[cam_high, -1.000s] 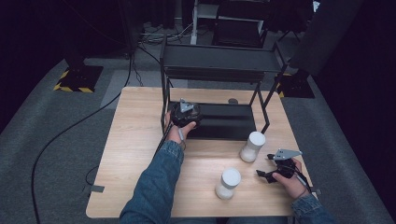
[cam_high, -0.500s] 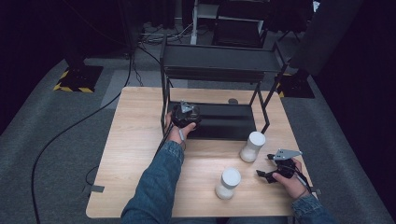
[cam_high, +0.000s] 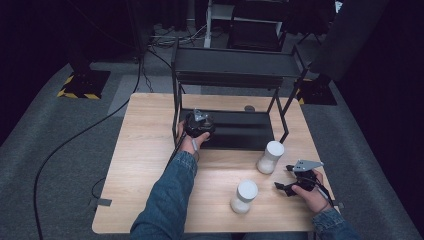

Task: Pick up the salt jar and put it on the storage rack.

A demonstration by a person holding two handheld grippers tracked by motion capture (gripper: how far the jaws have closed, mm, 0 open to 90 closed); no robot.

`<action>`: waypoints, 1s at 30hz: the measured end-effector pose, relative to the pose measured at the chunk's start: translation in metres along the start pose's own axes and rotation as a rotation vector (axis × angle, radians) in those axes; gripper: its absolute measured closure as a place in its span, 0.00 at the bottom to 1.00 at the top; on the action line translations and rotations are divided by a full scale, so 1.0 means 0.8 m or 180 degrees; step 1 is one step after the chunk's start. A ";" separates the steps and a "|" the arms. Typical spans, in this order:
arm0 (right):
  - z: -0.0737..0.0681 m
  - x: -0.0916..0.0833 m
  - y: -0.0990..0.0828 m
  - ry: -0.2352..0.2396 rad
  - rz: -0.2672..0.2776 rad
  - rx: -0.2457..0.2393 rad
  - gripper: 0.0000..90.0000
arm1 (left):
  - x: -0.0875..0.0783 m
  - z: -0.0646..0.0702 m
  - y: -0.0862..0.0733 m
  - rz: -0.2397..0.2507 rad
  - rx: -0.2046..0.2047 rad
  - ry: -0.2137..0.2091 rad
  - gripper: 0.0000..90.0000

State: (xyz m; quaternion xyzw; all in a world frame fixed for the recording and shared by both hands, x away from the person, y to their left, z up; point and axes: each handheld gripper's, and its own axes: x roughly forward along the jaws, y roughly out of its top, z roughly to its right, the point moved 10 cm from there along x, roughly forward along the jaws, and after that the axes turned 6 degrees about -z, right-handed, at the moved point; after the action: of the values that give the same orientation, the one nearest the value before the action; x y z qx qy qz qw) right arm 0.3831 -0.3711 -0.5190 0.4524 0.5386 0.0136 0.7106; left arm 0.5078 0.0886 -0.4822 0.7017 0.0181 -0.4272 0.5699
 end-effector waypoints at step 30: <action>0.000 0.000 0.000 0.0000 0.0001 -0.0001 0.06 | -0.024 -0.009 0.006 0.0327 -0.0221 -0.0176 0.06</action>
State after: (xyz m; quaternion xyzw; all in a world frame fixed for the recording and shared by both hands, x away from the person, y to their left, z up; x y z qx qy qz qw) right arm 0.3828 -0.3712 -0.5190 0.4523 0.5385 0.0139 0.7108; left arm 0.5021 0.1018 -0.4666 0.6694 -0.0189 -0.4157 0.6154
